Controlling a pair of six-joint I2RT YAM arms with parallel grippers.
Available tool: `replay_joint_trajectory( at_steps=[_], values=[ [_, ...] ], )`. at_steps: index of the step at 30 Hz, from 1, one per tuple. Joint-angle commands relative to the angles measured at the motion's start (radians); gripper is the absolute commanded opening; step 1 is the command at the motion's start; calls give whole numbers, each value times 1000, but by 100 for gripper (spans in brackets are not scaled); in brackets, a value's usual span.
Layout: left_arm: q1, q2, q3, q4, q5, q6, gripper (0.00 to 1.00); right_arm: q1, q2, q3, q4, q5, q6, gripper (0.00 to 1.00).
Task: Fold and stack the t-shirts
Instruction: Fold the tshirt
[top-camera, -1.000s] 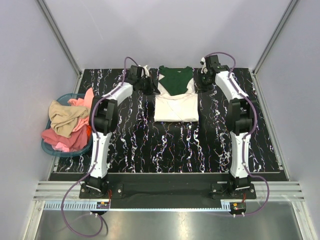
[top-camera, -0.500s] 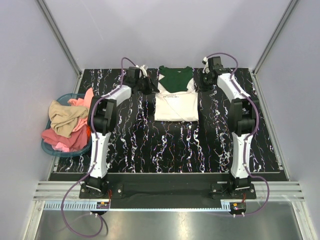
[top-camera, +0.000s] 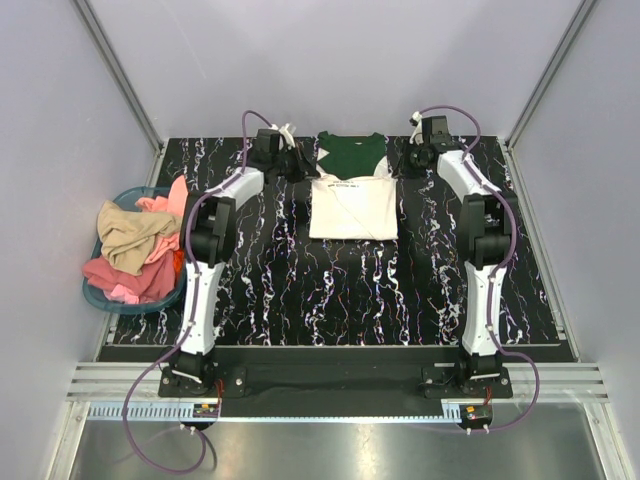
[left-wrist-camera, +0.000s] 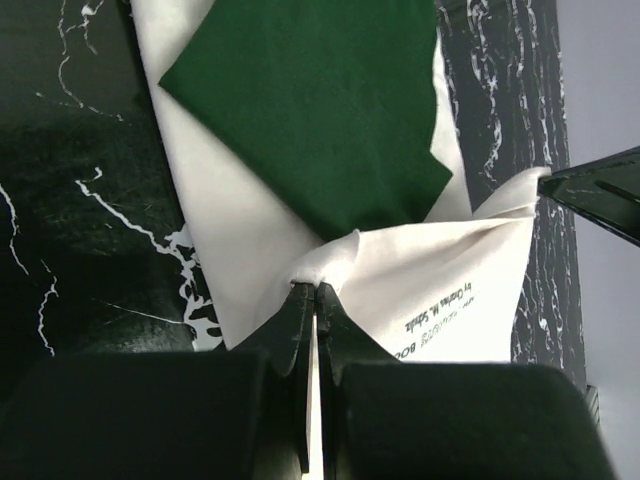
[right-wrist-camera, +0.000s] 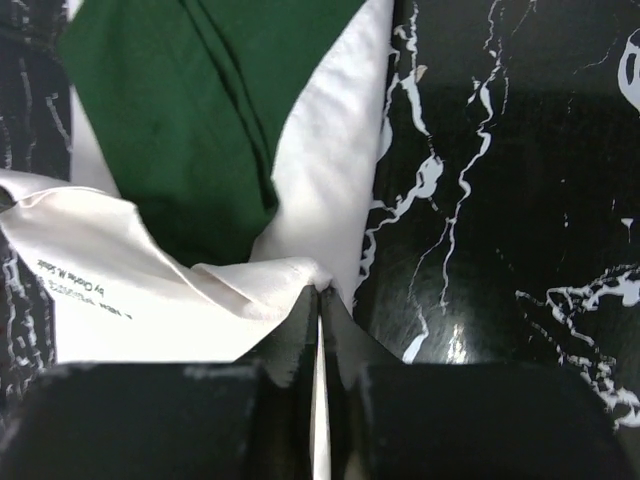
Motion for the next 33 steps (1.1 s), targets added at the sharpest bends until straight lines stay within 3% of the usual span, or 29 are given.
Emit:
replay_joint_trajectory(
  at_steps=[1,6,7,9,13,17,23,33],
  values=[
    [13,26,60,18,14,0,6,-18,54,45,75,-8,1,9],
    [23,2,67,-58,4,22,30,-41,74,134,41,-73,24,38],
    [26,-10,58,-79,-14,49,31,-52,66,154,9,-89,30,46],
    [30,-62,24,-134,-31,77,32,-58,22,150,-20,-111,47,51],
    [37,-173,-77,-210,-77,134,38,-61,-91,-15,-60,-171,69,52],
    [23,-286,-237,-199,-34,124,39,-60,-181,-189,-51,-263,86,47],
    [-29,-342,-441,-159,26,141,39,-57,-277,-378,-33,-340,44,51],
    [-70,-299,-470,-151,27,173,40,-58,-299,-537,-30,-350,-52,53]
  ],
)
